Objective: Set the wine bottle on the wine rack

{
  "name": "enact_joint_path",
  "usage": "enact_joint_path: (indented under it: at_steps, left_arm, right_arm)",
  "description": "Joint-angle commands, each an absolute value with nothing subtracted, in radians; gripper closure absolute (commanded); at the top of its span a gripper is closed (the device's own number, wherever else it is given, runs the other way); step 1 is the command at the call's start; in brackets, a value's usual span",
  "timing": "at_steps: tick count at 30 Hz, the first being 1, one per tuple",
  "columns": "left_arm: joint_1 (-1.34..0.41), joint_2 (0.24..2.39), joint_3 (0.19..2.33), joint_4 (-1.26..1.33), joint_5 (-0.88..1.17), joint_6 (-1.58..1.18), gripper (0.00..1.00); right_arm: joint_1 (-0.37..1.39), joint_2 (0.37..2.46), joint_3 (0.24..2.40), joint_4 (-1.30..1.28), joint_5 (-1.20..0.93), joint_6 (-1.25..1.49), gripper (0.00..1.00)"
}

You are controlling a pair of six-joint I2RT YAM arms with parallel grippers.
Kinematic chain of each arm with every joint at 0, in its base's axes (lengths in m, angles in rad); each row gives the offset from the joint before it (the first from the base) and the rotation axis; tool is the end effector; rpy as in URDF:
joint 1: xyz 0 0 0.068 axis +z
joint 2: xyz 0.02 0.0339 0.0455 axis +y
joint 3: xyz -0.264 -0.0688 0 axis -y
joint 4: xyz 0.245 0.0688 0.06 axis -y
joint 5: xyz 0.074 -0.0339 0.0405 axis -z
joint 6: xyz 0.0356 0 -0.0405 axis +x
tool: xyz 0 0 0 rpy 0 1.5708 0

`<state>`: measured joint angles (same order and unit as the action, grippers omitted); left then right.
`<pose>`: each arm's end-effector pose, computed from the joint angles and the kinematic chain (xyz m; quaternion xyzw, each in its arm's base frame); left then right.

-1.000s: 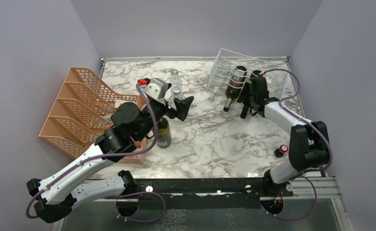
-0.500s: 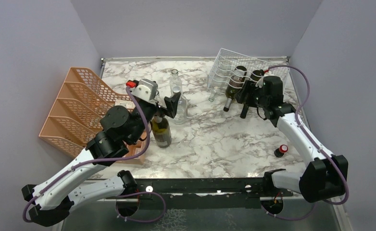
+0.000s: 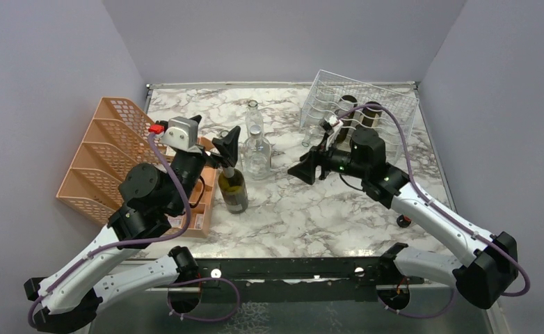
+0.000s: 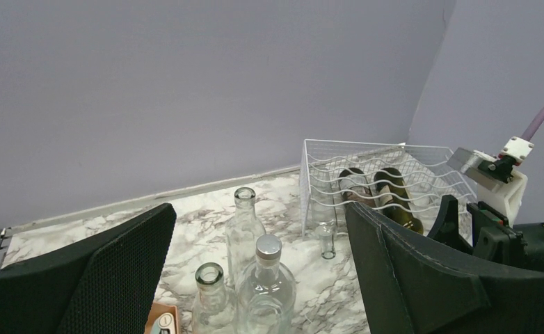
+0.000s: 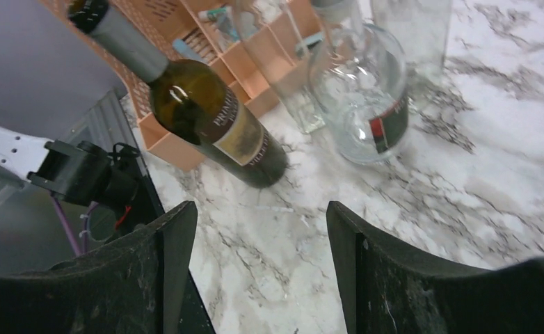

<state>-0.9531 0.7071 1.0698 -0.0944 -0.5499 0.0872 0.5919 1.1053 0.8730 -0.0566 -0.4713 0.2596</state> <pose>0.0891 -0.0933 0.4557 0.1026 0.6136 -0.1718 0.7639 0.2027 0.1557 0.3213 -0.2666 0.7456 0.4106 0.4522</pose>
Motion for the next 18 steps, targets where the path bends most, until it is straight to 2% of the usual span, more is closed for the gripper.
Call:
enact_joint_path:
  at_steps: [1, 9, 15, 18]
  left_arm:
    - [-0.958, 0.692, 1.081, -0.071, -0.565, 0.06, 0.01]
    - [-0.959, 0.653, 1.059, -0.04, -0.607, 0.056, 0.01]
    - [-0.959, 0.629, 1.049, -0.034, -0.641, 0.056, 0.01]
    - [-0.959, 0.619, 1.045, -0.035, -0.647, 0.054, 0.01]
  right_arm:
    - [0.715, 1.126, 0.908, 0.106, -0.414, 0.234, 0.29]
    - [0.927, 1.261, 1.019, 0.2, -0.23, 0.149, 0.29]
    - [1.002, 1.392, 1.136, 0.193, -0.137, 0.101, 0.29]
    - [1.017, 1.467, 1.227, 0.111, -0.116, 0.093, 0.29]
